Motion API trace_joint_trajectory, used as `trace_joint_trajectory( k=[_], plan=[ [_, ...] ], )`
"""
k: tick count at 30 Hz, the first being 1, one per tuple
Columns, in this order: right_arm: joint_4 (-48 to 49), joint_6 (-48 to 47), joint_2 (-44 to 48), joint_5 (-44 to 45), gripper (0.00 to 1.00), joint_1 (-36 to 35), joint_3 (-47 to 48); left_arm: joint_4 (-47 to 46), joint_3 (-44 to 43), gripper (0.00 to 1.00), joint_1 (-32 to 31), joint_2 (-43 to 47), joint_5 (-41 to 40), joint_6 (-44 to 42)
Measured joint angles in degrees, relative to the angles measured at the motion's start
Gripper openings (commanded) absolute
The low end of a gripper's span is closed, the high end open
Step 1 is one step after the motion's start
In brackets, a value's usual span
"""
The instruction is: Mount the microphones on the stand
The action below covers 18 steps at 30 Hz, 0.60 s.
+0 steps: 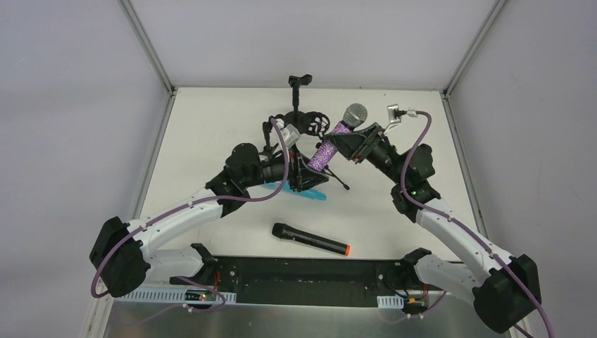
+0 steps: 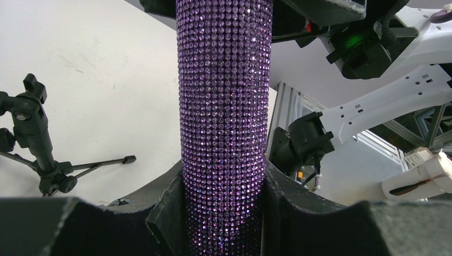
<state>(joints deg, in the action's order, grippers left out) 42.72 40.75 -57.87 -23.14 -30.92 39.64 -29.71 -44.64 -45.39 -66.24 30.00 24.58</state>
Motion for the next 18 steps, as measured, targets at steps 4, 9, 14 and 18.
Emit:
trace_joint_trajectory(
  k=[4, 9, 14, 18],
  plan=[
    [-1.95, -1.36, 1.33, 0.92, 0.0, -0.55, 0.0, 0.02, -0.13, 0.76, -0.02, -0.04, -0.02, -0.28],
    [-5.73, -3.02, 3.1, 1.14, 0.0, -1.6, 0.0, 0.11, -1.36, 0.99, 0.0, -0.11, -0.48, -1.36],
    [-11.32, -5.14, 4.39, 2.05, 0.0, -1.66, 0.0, 0.48, -1.38, 0.99, 0.0, 0.28, -2.23, -1.62],
    [-18.21, -7.52, 5.51, 4.07, 0.0, -1.77, 0.02, 0.7, -1.38, 0.99, 0.0, 1.9, -5.86, -1.86]
  ],
)
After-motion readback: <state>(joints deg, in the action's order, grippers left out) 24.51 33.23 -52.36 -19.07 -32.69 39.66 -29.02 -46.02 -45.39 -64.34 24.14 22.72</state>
